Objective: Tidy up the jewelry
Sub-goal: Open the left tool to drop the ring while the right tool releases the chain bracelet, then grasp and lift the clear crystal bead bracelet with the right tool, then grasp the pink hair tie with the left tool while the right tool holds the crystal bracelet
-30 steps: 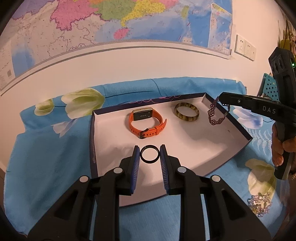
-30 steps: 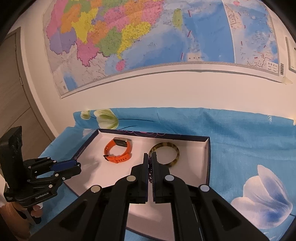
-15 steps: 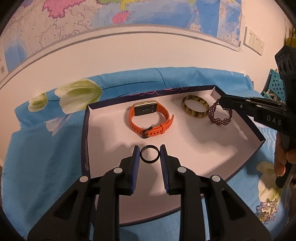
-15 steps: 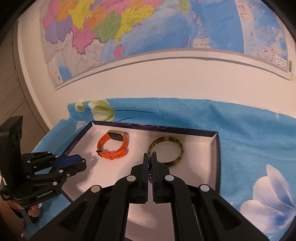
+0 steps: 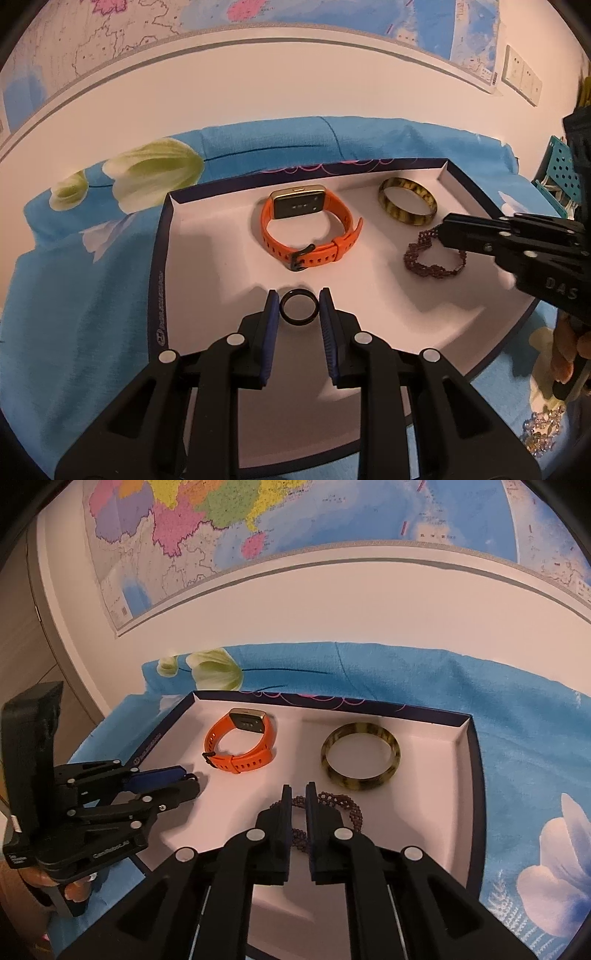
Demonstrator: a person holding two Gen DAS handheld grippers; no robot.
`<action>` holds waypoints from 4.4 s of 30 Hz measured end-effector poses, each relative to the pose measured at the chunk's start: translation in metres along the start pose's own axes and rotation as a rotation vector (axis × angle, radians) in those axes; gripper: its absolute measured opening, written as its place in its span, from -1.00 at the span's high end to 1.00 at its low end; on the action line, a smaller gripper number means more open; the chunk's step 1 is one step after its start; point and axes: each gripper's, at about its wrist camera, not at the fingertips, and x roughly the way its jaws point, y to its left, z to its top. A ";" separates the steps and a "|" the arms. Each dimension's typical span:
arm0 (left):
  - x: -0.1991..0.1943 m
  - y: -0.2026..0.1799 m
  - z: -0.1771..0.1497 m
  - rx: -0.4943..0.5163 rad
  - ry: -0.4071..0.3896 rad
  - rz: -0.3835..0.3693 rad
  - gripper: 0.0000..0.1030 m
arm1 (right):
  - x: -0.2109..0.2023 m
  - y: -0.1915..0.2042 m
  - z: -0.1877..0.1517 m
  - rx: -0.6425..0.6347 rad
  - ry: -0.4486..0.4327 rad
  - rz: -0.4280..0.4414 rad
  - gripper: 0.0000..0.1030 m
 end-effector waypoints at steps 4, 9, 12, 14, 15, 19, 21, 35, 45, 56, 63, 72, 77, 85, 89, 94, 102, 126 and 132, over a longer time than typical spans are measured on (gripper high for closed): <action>0.003 0.000 0.001 -0.009 0.001 0.002 0.56 | -0.013 0.001 -0.001 0.013 -0.018 0.015 0.76; 0.005 0.003 0.004 -0.028 -0.002 -0.014 0.54 | -0.034 0.004 -0.007 0.014 -0.044 0.038 0.58; 0.002 0.004 0.003 -0.033 -0.009 -0.035 0.36 | -0.048 0.008 -0.013 0.008 -0.053 0.053 0.54; -0.002 0.005 0.002 -0.035 -0.025 -0.026 0.22 | -0.059 0.009 -0.019 0.005 -0.059 0.060 0.46; -0.006 0.005 0.002 -0.039 -0.035 -0.025 0.20 | -0.064 0.008 -0.023 0.004 -0.060 0.063 0.44; -0.031 0.003 0.000 -0.024 -0.088 -0.019 0.03 | -0.085 0.009 -0.043 -0.008 -0.051 0.073 0.26; -0.045 0.000 -0.002 -0.009 -0.108 -0.016 0.00 | -0.093 0.009 -0.054 -0.017 -0.039 0.071 0.26; -0.114 -0.005 -0.068 0.014 -0.146 -0.079 -0.08 | -0.122 0.021 -0.139 -0.095 0.099 0.065 0.26; -0.132 -0.022 -0.103 0.062 -0.151 -0.065 -0.09 | -0.117 0.022 -0.156 -0.086 0.118 0.059 0.61; -0.147 -0.029 -0.128 0.104 -0.143 -0.082 -0.09 | -0.134 0.026 -0.150 -0.080 0.053 0.073 0.84; -0.147 -0.032 -0.144 0.136 -0.112 -0.094 -0.02 | -0.149 0.028 -0.138 -0.067 -0.002 0.090 0.84; -0.139 -0.032 -0.147 0.126 -0.080 -0.111 0.11 | -0.164 0.028 -0.125 -0.040 -0.061 0.100 0.84; -0.137 -0.033 -0.146 0.122 -0.075 -0.113 0.11 | -0.168 0.025 -0.120 -0.018 -0.088 0.125 0.84; -0.135 -0.033 -0.146 0.122 -0.072 -0.123 0.14 | -0.166 0.021 -0.116 0.000 -0.092 0.107 0.84; -0.139 -0.037 -0.147 0.129 -0.078 -0.142 0.18 | -0.163 0.020 -0.116 0.005 -0.087 0.108 0.84; -0.144 -0.054 -0.150 0.180 -0.083 -0.186 0.18 | -0.162 0.019 -0.116 0.011 -0.089 0.106 0.84; -0.130 -0.068 -0.154 0.194 -0.014 -0.202 0.27 | -0.160 0.018 -0.118 0.020 -0.084 0.116 0.84; -0.126 -0.059 -0.138 0.115 -0.025 -0.204 0.93 | -0.153 0.029 -0.104 -0.012 -0.108 0.140 0.84; -0.135 -0.055 -0.127 0.094 -0.068 -0.214 0.93 | -0.155 0.032 -0.097 -0.027 -0.125 0.136 0.84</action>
